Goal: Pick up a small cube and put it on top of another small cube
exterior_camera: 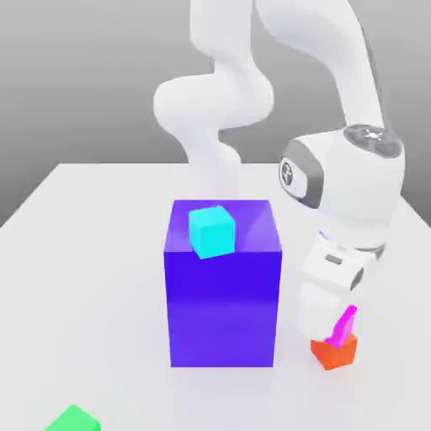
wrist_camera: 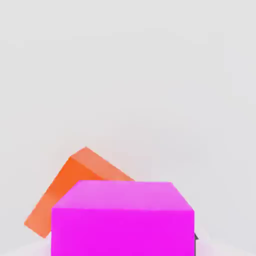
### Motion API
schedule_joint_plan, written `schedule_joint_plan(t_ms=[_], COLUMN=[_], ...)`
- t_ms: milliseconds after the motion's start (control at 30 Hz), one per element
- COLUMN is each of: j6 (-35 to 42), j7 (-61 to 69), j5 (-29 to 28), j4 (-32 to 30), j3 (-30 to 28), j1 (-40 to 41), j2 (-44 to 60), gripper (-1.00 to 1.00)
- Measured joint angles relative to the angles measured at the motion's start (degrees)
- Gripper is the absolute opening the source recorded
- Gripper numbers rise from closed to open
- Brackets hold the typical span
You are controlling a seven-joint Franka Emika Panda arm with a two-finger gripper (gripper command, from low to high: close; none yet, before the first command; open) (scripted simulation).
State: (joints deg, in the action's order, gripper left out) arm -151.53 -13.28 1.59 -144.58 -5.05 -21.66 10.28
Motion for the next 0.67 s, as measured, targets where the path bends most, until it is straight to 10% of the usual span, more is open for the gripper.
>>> schedule_joint_plan(t_ms=[467, 500, 667], j6=[3.7, 2.1, 2.1], j7=[17.9, 18.7, 18.7], j5=[10.5, 11.5, 11.5], j4=[18.3, 18.6, 18.6], j3=[-11.3, -10.6, -10.6], j1=[23.3, 24.1, 24.1], j2=[12.8, 14.7, 14.7], gripper=[-1.00, 1.00, 1.00])
